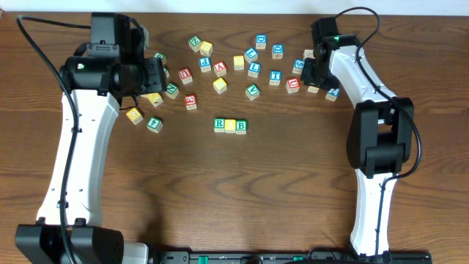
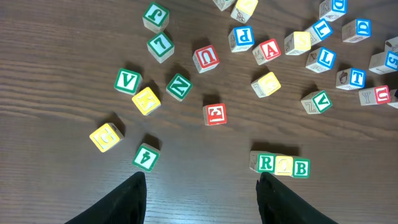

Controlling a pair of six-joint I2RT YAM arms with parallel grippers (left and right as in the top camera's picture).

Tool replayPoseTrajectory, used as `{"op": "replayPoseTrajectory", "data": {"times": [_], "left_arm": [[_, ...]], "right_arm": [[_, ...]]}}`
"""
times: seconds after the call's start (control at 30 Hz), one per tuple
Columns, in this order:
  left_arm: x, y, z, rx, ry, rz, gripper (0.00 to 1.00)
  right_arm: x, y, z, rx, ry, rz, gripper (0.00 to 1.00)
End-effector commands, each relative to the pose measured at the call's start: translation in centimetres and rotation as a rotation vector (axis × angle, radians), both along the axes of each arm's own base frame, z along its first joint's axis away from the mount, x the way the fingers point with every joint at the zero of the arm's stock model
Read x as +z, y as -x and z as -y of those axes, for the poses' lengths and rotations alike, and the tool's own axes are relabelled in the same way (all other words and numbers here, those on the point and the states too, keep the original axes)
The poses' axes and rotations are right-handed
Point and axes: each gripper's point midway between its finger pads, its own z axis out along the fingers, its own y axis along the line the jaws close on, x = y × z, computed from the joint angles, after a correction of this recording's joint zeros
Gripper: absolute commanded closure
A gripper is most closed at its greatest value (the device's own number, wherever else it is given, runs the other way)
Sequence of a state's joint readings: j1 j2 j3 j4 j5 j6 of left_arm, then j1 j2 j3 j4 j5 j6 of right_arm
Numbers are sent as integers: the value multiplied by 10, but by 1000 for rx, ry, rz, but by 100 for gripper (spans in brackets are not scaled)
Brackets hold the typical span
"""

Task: Spell out ROBOT
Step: 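Move the right gripper over a second yellow O block in the cluster, then close the right gripper on the yellow O block and lift it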

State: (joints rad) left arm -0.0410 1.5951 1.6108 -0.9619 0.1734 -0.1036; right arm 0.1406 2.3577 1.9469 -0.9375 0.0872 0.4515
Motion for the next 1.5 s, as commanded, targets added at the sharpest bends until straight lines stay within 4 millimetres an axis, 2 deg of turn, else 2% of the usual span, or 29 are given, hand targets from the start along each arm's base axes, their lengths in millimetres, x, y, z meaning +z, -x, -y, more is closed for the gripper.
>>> {"op": "replayPoseTrajectory", "data": {"times": [0.0, 0.17, 0.27, 0.43, 0.63, 0.73, 0.93, 1.1, 1.47], "left_arm": [[2, -3, -4, 5, -12, 8, 44], [2, -3, -4, 5, -11, 8, 44], [2, -3, -4, 5, -11, 8, 44], [3, -3, -4, 5, -12, 10, 43], [3, -3, -4, 5, -12, 11, 43], [2, -3, -4, 5, -11, 10, 43], [2, -3, -4, 5, -11, 10, 43], [2, -3, -4, 5, -11, 10, 43], [2, -3, -4, 5, -12, 10, 43]], "right_arm": [[6, -4, 5, -7, 9, 14, 76], [15, 0, 6, -7, 10, 9, 80], [28, 6, 2, 5, -14, 3, 80], [41, 23, -28, 129, -138, -41, 80], [31, 59, -62, 226, -152, -162, 80], [22, 78, -85, 281, -141, -211, 80], [7, 105, -119, 369, -122, -262, 80], [2, 119, -138, 417, -106, -278, 80], [2, 130, -166, 478, -101, -270, 79]]}}
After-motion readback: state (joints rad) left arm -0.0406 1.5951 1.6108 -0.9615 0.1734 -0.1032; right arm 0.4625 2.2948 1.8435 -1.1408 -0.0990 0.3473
